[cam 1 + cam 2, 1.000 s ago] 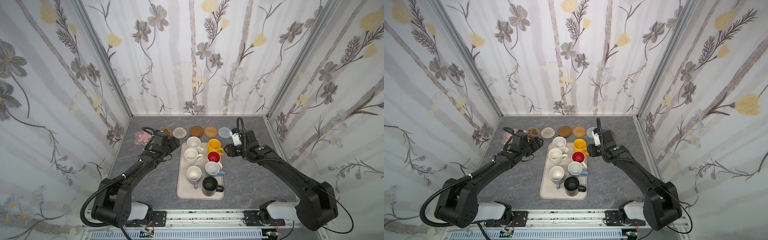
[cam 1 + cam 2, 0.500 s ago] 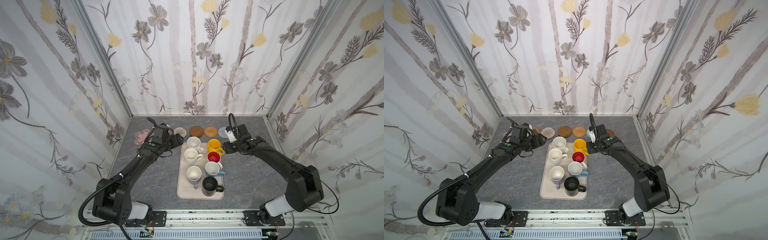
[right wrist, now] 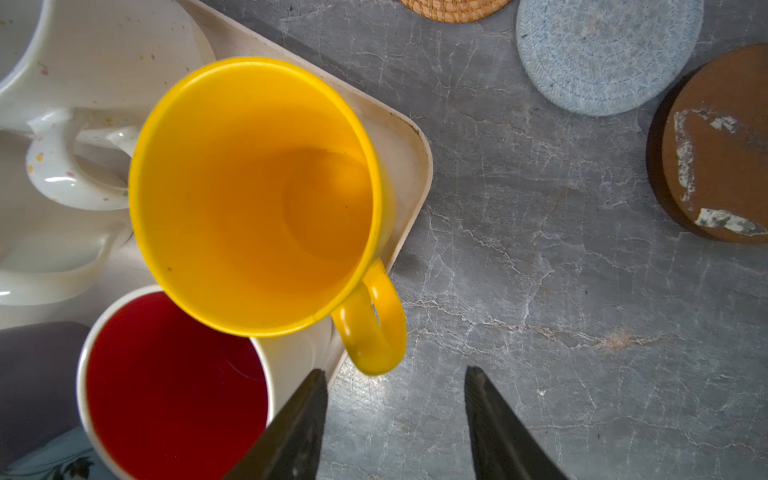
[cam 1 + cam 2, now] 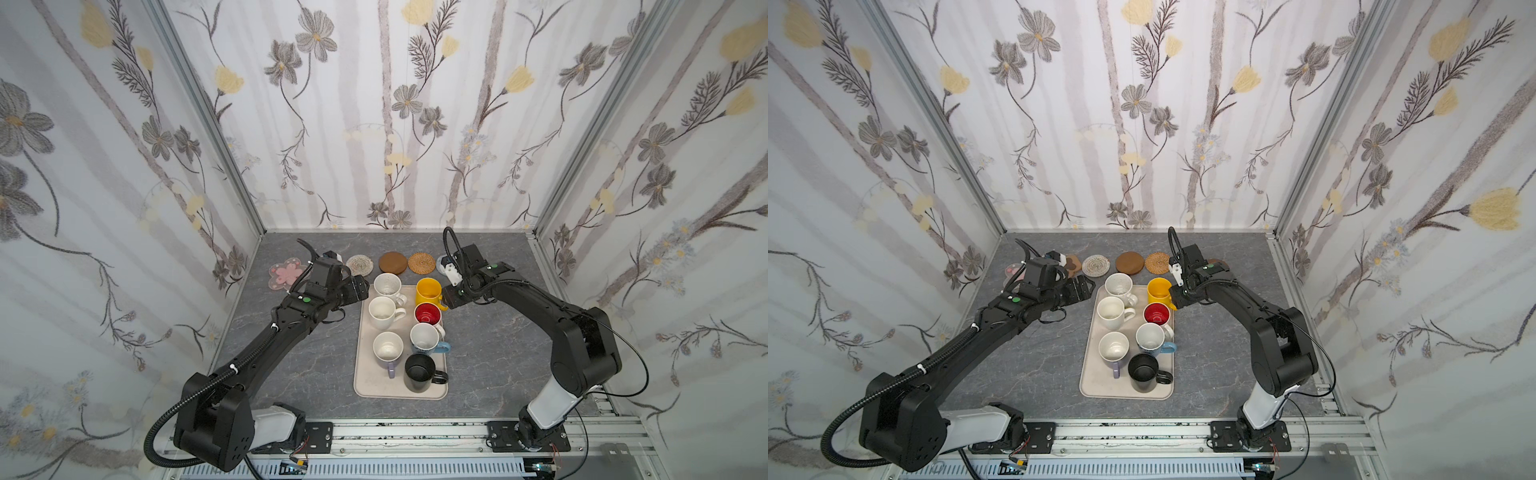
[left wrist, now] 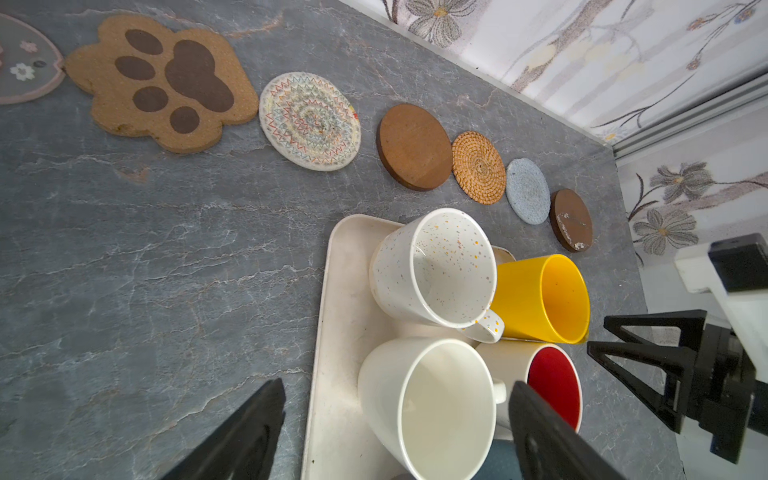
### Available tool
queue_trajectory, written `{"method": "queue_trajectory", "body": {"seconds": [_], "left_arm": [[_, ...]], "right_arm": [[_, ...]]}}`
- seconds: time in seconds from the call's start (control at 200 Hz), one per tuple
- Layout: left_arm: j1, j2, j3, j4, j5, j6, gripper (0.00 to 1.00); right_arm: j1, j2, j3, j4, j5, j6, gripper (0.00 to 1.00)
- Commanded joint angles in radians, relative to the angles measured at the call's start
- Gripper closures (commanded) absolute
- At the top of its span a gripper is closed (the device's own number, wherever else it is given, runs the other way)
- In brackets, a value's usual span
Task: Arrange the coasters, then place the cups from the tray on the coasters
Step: 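Lower the right gripper onto the yellow mug rim and close it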
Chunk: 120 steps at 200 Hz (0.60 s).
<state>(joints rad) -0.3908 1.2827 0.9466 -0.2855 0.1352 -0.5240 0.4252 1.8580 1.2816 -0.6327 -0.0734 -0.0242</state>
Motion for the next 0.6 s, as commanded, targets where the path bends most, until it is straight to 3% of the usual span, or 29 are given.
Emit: {"method": "queue_trajectory", "body": {"seconds": [0.0, 0.595], "left_arm": [[-0.001, -0.006, 0.001, 0.002, -0.023, 0.013, 0.13], [-0.001, -0.014, 0.001, 0.002, -0.029, 0.021, 0.12]], "right_arm": [[0.002, 0.017, 0.020, -0.007, -0.009, -0.035, 0.46], [0.047, 0.148, 0.108, -0.026, -0.035, -0.059, 0.51]]}}
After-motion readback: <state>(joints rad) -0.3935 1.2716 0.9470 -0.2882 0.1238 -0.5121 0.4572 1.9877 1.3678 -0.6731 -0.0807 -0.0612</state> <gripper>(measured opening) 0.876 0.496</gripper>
